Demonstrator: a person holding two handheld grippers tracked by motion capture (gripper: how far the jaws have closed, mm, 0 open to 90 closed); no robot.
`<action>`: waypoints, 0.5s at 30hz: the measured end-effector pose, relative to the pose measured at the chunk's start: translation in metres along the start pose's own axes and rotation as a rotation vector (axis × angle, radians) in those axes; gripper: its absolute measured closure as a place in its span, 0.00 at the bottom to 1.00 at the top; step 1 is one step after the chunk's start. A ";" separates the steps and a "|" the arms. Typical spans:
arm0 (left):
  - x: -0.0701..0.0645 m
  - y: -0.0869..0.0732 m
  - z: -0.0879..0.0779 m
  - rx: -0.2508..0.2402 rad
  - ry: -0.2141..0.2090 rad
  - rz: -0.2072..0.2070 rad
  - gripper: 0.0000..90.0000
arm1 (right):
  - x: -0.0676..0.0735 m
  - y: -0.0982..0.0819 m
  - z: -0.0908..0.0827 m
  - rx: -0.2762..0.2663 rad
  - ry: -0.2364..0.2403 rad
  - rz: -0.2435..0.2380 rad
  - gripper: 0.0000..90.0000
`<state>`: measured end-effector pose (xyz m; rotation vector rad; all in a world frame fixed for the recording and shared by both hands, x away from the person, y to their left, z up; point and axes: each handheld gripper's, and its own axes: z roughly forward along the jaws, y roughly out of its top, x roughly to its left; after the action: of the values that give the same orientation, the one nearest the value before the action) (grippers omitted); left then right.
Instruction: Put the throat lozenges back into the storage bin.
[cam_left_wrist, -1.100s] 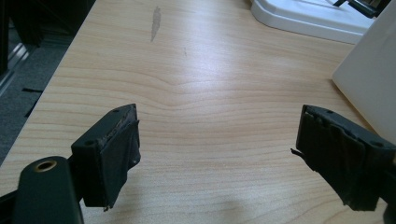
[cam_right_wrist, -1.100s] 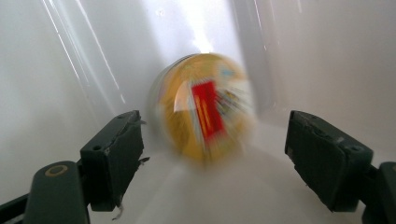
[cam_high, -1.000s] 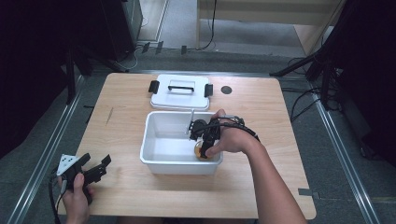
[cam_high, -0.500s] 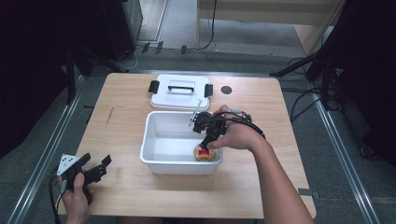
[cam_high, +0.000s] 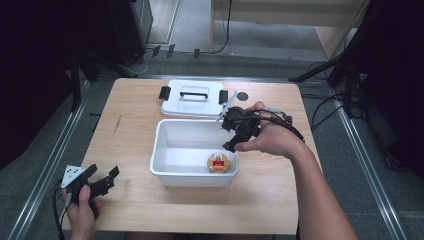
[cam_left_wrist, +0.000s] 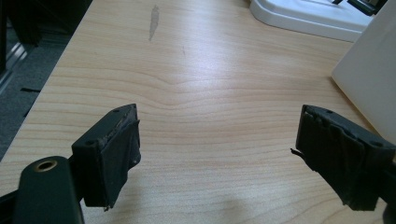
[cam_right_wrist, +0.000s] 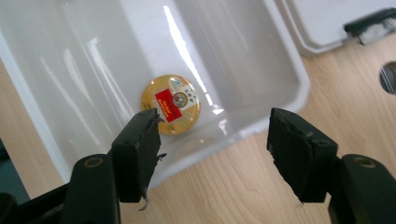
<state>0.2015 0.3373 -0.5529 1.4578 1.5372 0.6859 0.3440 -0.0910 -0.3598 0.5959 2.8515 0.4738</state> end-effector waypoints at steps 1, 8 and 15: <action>0.000 0.000 0.000 0.000 0.000 0.000 0.15 | -0.003 -0.003 -0.003 -0.005 -0.007 0.014 0.38; 0.000 0.000 0.000 0.000 0.003 0.001 0.15 | -0.020 -0.031 -0.016 -0.024 -0.039 0.152 0.35; 0.000 0.000 0.000 0.003 0.002 0.002 0.15 | -0.036 -0.063 -0.010 -0.025 -0.080 0.295 0.29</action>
<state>0.2013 0.3370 -0.5528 1.4614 1.5389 0.6873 0.3517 -0.1633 -0.3681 1.0141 2.6882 0.5170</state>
